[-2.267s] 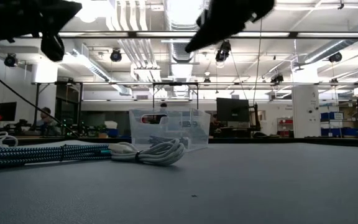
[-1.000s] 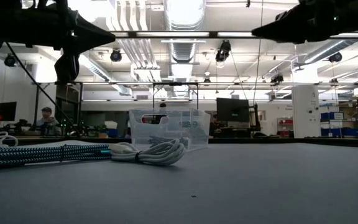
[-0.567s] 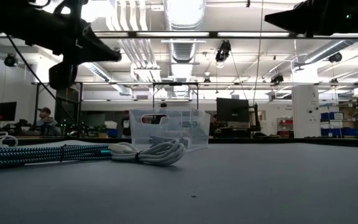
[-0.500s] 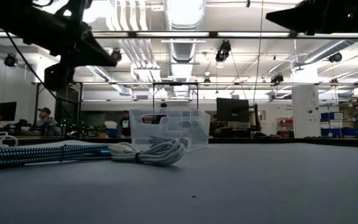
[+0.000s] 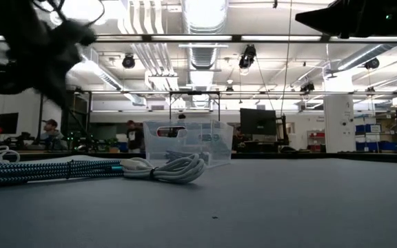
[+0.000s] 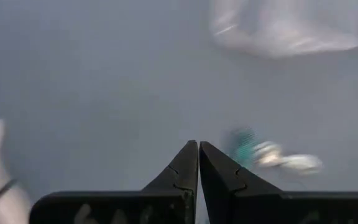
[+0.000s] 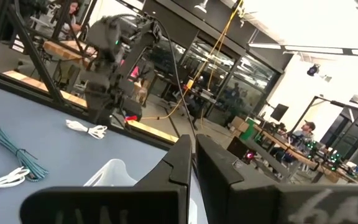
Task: Pick and place USB-C Cables
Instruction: Put the top white USB cable into the transparent bin
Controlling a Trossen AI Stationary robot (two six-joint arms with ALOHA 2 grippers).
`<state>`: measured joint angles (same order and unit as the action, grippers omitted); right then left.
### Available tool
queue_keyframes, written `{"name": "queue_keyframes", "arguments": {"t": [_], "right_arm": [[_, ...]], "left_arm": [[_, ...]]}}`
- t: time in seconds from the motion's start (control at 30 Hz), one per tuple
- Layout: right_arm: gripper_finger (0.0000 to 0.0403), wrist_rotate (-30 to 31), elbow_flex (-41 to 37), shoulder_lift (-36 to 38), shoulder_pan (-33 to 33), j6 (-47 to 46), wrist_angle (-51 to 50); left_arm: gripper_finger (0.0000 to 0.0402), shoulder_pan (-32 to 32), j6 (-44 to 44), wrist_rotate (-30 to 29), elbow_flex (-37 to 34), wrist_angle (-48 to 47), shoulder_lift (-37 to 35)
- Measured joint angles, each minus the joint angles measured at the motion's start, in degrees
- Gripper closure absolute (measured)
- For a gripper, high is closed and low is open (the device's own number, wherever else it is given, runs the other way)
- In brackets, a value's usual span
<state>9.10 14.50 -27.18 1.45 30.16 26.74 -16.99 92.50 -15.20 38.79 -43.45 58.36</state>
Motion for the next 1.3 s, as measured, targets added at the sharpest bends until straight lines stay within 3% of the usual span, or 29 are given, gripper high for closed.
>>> {"name": "queue_keyframes", "arguments": {"t": [0.17,0.37,0.93,1.3], "right_arm": [[0.039,0.0,0.0,0.0,0.0,0.0,0.0],[0.039,0.0,0.0,0.0,0.0,-0.1,-0.3],[0.039,0.0,0.0,0.0,0.0,-0.6,-1.3],[0.039,0.0,0.1,0.0,0.0,-0.6,-1.6]], "left_arm": [[0.0402,0.0,9.8,13.5,0.2,-14.0,4.6],[0.0402,0.0,10.5,19.3,0.2,-17.1,10.7],[0.0398,0.0,7.3,17.1,0.1,-17.1,15.4],[0.03,0.0,6.1,14.4,-1.1,-17.1,15.3]]}}
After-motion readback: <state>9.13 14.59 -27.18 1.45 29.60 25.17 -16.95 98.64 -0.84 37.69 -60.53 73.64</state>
